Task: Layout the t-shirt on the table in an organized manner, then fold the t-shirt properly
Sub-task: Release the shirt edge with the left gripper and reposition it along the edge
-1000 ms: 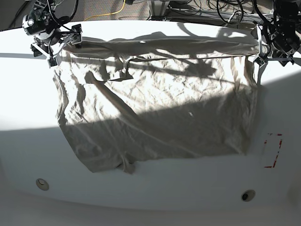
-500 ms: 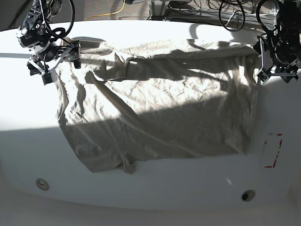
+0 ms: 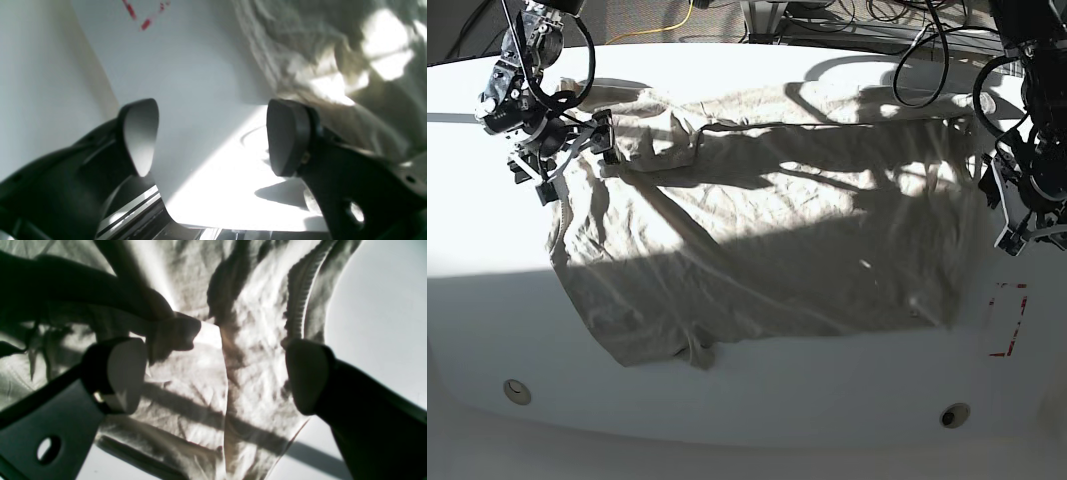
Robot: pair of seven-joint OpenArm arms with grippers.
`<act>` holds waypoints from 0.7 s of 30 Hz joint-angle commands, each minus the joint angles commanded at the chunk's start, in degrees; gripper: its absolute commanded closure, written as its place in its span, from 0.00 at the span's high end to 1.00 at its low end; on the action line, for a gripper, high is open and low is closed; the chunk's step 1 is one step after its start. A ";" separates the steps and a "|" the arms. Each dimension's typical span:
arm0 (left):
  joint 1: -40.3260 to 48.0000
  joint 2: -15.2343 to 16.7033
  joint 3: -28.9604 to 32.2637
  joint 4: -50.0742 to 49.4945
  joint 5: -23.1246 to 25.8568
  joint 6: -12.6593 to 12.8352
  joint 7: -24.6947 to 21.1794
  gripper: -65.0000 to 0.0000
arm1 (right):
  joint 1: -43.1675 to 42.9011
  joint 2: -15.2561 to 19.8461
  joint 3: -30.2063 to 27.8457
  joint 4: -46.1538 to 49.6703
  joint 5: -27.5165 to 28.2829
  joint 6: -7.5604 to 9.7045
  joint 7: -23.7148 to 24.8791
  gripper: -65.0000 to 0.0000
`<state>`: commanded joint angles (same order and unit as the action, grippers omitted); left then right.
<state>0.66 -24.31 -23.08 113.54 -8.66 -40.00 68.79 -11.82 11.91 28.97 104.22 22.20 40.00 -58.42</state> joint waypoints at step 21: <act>-2.64 0.97 -0.97 0.00 0.00 0.00 0.00 0.71 | 0.35 -1.76 -0.18 -7.03 0.18 0.00 0.00 0.45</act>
<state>-1.98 -23.34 -24.04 113.54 -8.66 -40.00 68.79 -11.47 10.15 28.79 97.19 22.37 40.00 -58.42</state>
